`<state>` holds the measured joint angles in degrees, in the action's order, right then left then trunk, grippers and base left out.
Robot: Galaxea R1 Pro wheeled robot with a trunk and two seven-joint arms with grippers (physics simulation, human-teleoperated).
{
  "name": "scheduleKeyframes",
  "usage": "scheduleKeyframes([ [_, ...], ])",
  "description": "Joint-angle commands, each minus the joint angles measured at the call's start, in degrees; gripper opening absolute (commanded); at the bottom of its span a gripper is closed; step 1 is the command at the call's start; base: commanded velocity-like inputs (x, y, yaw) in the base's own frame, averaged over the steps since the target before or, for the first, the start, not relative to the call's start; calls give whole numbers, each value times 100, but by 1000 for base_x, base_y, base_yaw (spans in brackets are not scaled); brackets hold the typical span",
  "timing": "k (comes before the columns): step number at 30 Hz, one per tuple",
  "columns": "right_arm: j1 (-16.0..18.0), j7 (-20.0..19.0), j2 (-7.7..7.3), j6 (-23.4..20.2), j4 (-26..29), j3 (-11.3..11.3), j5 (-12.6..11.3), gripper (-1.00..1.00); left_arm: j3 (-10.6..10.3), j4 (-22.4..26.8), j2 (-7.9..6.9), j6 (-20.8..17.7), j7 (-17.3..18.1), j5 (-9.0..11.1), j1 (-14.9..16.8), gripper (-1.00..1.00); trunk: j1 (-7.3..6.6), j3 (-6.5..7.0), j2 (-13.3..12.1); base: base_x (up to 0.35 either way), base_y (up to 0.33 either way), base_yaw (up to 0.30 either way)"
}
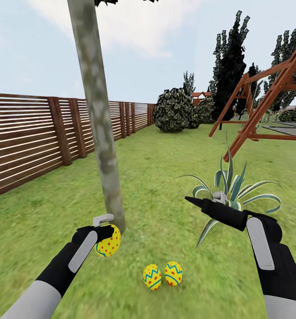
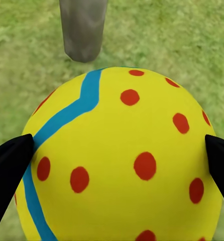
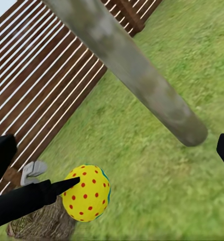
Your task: Take the three Easter eggs out of the wicker basket on the lawn in the garden, then place them on the lawn next to a single tree (choose any tree) so that all three eggs are next to the same tree and none are left in the basket.
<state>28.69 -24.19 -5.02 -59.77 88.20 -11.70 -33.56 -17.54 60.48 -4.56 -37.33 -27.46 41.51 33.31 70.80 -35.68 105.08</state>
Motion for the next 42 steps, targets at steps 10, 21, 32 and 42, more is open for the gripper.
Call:
scheduleKeyframes([
  [10, 5, -72, 6, -23, 0, -8, 29, 100, -22, 6, -4, -2, -58, 56, 6, -100, 220, -186, 406, 0, 0, 0],
  [21, 5, -76, 15, -23, -1, -8, 27, 100, -175, -261, 29, 90, 22, 52, 25, -100, 461, -384, 847, 0, 0, 0],
  [32, 5, -68, 19, -23, 1, -8, 20, 100, -223, -282, 34, 94, 91, 50, 26, -100, 703, -581, 1288, 0, 0, 0],
  [42, 5, -76, 19, -23, 1, -1, 17, 100, -224, -283, 34, 95, 92, 50, 26, -100, 923, -761, 1689, 0, 0, 0],
])
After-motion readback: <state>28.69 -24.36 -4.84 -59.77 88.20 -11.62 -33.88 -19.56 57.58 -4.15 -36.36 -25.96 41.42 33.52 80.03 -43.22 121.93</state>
